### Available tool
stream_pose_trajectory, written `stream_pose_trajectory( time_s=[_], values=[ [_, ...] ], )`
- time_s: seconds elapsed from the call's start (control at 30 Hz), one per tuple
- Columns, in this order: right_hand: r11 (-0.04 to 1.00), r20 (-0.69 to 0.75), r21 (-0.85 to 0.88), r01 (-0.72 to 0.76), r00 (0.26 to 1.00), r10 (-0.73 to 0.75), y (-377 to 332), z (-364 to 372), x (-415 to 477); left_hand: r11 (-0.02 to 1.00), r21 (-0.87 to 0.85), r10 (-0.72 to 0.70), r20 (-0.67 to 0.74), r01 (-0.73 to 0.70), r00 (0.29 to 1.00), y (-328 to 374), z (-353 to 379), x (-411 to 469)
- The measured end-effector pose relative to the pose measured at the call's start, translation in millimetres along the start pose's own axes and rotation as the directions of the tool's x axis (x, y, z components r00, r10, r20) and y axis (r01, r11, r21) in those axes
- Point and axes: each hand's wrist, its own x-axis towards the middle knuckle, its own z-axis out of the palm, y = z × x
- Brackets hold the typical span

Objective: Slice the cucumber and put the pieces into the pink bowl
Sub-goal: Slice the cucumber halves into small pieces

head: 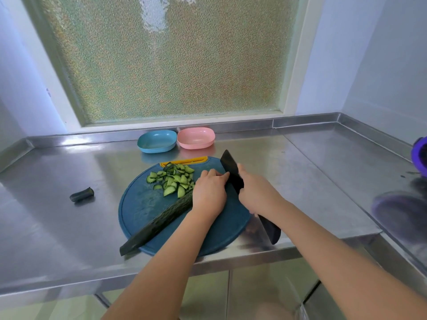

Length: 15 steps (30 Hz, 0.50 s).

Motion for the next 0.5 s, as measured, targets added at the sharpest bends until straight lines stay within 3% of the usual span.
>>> stream_pose_trajectory(
  time_s=[0.2,0.5],
  values=[
    [0.991,-0.114,0.131,-0.005,0.993,0.02,7.1,9.3,-6.5,1.0,0.001,0.018,-0.012,-0.018,1.0,0.3,-0.1,0.1],
    [0.99,-0.041,0.138,-0.007,0.999,0.013,5.4,0.3,-5.5,1.0,0.003,0.018,-0.011,-0.018,1.0,-1.2,1.5,0.9]
  ],
)
